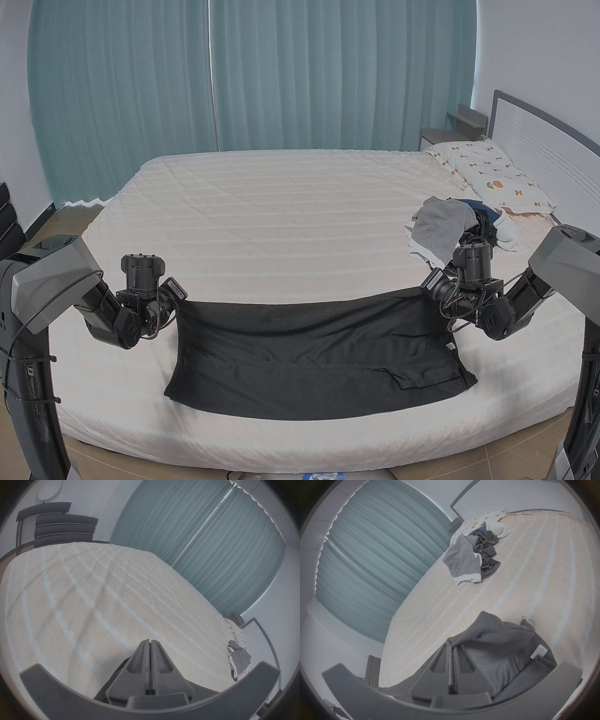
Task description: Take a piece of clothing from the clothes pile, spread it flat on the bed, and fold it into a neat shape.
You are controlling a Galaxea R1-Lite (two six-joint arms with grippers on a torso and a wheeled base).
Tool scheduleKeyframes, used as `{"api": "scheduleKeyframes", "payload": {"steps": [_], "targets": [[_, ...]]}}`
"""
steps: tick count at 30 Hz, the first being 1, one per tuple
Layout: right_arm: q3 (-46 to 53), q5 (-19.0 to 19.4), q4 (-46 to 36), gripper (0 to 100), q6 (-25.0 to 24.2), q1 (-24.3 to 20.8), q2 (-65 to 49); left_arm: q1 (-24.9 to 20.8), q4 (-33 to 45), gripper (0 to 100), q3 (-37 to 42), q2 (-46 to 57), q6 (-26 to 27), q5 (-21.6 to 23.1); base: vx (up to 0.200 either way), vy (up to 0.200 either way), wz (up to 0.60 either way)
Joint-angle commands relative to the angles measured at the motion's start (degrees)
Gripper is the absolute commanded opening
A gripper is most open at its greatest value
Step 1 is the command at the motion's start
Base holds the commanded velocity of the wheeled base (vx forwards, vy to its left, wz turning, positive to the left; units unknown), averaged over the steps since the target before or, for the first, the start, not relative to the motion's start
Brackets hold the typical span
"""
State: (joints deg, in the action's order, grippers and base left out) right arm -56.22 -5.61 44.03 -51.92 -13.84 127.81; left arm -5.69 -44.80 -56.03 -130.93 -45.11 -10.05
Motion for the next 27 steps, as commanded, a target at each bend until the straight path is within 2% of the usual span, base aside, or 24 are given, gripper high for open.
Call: {"api": "scheduleKeyframes", "payload": {"steps": [1, 15, 24, 27], "targets": [[-2.3, 0.0, 0.2, 0, 0.4, 0.0, 1.1, 0.7, -0.1, 0, -0.4, 0.1, -0.1, 0.0, 0.000, 0.000, 0.00], [-2.8, 0.0, 0.7, 0, 1.6, 1.4, 0.1, 0.7, -0.1, 0, 0.0, 0.7, 0.6, 1.3, 0.000, 0.000, 0.00], [0.2, 2.6, -0.1, 0, 4.1, 2.3, 0.0, 1.1, 0.0, 0, 0.3, 1.3, 0.8, 1.3, 0.000, 0.000, 0.00], [1.7, 3.3, 0.0, 0, 4.5, 3.1, -0.3, 1.0, -0.1, 0, 1.9, 0.9, 2.6, 1.4, 0.000, 0.000, 0.00]]}}
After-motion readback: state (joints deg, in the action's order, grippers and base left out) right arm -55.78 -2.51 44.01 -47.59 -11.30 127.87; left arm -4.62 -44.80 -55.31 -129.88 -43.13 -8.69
